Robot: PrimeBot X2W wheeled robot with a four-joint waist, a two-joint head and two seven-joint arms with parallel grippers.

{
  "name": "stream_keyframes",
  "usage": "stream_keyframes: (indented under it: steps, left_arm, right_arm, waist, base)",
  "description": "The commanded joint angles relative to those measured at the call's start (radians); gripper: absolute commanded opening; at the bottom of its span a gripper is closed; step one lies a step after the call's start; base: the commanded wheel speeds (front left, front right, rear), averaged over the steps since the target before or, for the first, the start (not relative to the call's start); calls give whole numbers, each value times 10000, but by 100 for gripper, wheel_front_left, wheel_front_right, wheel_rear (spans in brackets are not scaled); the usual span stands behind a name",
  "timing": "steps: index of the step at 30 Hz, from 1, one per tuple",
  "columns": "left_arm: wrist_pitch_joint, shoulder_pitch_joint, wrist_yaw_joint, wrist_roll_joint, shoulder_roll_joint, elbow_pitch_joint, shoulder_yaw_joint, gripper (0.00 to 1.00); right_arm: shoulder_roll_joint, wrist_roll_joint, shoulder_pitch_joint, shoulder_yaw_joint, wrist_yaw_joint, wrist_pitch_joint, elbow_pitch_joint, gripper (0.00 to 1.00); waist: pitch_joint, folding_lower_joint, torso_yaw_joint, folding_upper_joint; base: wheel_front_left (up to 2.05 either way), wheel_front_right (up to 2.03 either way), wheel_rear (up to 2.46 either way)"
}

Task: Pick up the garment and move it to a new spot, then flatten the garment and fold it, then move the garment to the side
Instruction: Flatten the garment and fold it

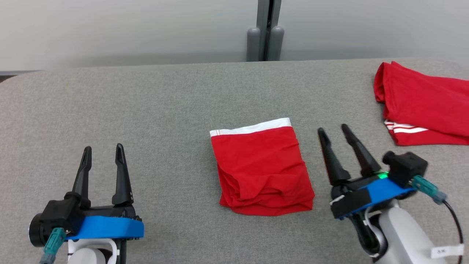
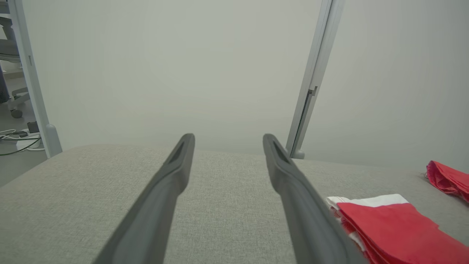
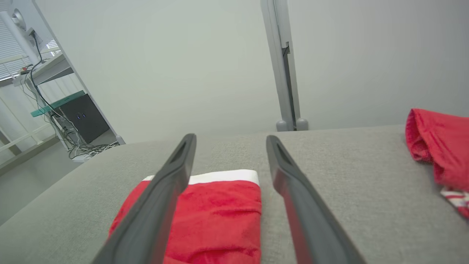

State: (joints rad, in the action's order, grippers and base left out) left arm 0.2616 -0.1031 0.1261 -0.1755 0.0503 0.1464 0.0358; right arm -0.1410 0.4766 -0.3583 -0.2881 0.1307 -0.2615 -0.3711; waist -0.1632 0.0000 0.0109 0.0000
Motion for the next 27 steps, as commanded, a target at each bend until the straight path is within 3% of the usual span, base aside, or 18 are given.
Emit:
stream_keyframes:
  steps: [1,8,27]
  left_arm:
    - [42,139,80,42,-2,48,22,100]
    - [44,397,80,192,0,267,134,100]
    - [44,1494,-276,904,1,471,204,100]
  right_arm:
    - [-102,-331,421,462,2,-43,272,100]
    - [93,-1205,1543,1671,2,-41,1071,100]
    - [795,-2587,3326,2627,3,-39,1969,100]
  waist:
    - [183,0,-177,0]
    - [614,0,-552,0]
    - [1595,0,-728,0]
  base:
    - [0,0,0]
    - [0,0,0]
    - [0,0,0]
